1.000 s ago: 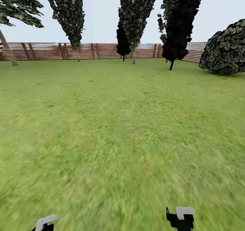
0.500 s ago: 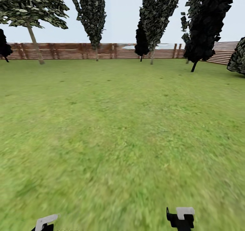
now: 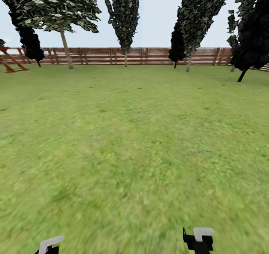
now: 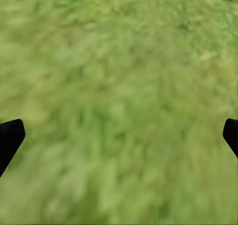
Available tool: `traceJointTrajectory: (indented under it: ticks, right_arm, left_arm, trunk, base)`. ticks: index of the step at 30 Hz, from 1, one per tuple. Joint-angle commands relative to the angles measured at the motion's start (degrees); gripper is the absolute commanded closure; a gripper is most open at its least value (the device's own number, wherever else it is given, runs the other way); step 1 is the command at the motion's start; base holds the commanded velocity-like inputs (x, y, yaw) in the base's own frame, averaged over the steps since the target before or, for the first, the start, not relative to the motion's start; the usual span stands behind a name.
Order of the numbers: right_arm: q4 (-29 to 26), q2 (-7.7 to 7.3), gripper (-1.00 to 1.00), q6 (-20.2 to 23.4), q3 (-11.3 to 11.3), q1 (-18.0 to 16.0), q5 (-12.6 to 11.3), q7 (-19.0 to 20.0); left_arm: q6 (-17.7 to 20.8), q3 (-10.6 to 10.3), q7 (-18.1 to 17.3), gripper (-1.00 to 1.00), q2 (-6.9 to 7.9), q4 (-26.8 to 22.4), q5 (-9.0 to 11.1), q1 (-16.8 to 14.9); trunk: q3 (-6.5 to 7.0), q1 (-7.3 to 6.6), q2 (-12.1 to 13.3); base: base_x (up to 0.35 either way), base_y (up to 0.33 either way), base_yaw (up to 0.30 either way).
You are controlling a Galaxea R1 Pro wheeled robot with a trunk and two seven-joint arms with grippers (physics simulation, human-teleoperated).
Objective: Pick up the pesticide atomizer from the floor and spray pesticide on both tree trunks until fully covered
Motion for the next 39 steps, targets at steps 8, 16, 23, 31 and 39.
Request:
traceJointTrajectory:
  ticks: [8, 16, 23, 31, 39]
  right_arm:
    - [0.00, 0.00, -1.00, -0.02, 0.01, 0.00, 0.00, 0.03]
    - [-0.01, 0.00, -1.00, -0.02, 0.01, 0.00, 0.00, 0.00]
    - [0.00, 0.00, -1.00, -0.02, 0.01, 0.00, 0.00, 0.01]
    - [0.00, 0.00, -1.00, -0.02, 0.01, 0.00, 0.00, -0.02]
    - [0.00, 0.00, -1.00, -0.02, 0.01, 0.00, 0.00, -0.01]
  left_arm:
    - [-0.05, -0.03, 0.00, 1.00, -0.03, 0.00, -0.01, 0.02]
    - [-0.05, -0.04, 0.00, 1.00, -0.03, 0.00, -0.01, 0.00]
    - [-0.02, -0.03, 0.00, 1.00, -0.03, 0.00, -0.01, -0.01]
    - [0.01, -0.04, -0.06, 1.00, -0.03, 0.00, -0.09, 0.02]
    - [0.00, -0.01, -0.01, 1.00, -0.03, 0.00, -0.04, 0.01]
  trunk:
    - [0.00, 0.00, 0.00]
    - [0.00, 0.00, 0.00]
    - [0.00, 0.00, 0.00]
    - [0.00, 0.00, 0.00]
    - [0.00, 0.00, 0.00]
  base:
    - [0.000, 0.305, 0.281]
    - [0.000, 0.268, 0.281]
    - [0.000, 0.018, 0.281]
    - [0.000, 0.000, 0.281]
    - [0.065, 0.000, 0.281]
